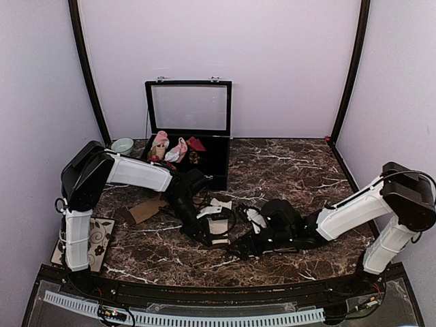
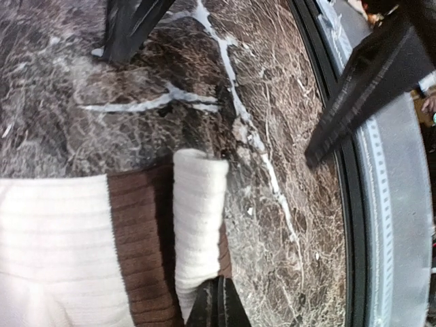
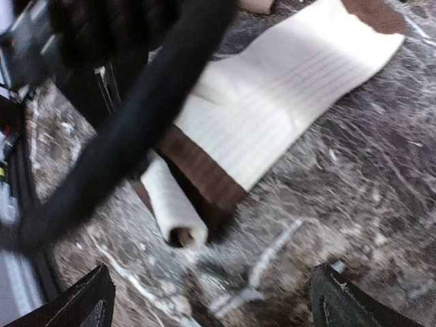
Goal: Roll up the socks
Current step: Roll the sock at the center of the board.
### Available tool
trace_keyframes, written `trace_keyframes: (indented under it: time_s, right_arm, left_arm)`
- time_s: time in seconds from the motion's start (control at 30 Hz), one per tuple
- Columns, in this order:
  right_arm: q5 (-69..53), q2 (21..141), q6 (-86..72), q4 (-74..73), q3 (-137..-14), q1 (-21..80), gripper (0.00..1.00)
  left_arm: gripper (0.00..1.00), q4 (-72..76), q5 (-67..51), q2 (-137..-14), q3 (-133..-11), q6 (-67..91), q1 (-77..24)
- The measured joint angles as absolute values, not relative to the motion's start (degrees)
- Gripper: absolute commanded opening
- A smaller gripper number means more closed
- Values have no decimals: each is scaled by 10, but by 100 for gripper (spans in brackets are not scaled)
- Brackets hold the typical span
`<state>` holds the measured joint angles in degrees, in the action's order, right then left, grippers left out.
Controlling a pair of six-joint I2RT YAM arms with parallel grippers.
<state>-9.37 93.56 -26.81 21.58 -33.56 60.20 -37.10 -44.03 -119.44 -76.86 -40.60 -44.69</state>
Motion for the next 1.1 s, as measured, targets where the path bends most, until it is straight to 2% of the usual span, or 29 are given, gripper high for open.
trace_keyframes:
  time_s: [0.2,0.33,0.43,0.57,0.67,0.9,1.1]
  right_arm:
    - [113,858,-207,125,-327,651,100]
    - [293,830,-280,59,-335,646,98]
    - [350,821,-282,55,-328,619,96]
    - [319,755,-178,176,-239,641,89]
    - [251,729,-94,233,-189,664,83]
    - [99,778,8,269,-218,664,79]
    - [-10,867,110,251,-302,664,58]
  left_arm:
    - [0,-412,-478,-1221,-792,-395,-424]
    - [0,-433,-488,-1231,-803,-389,-418]
    - [0,-473,-490,-1253,-839,-387,-417]
    - [0,-516,-495,-1280,-878,-383,-415]
    - [0,-537,-511,-1297,-892,-378,-409]
    - [0,-566,-558,-1326,-907,-359,-398]
    - [0,-568,-566,-1331,-908,-336,-395]
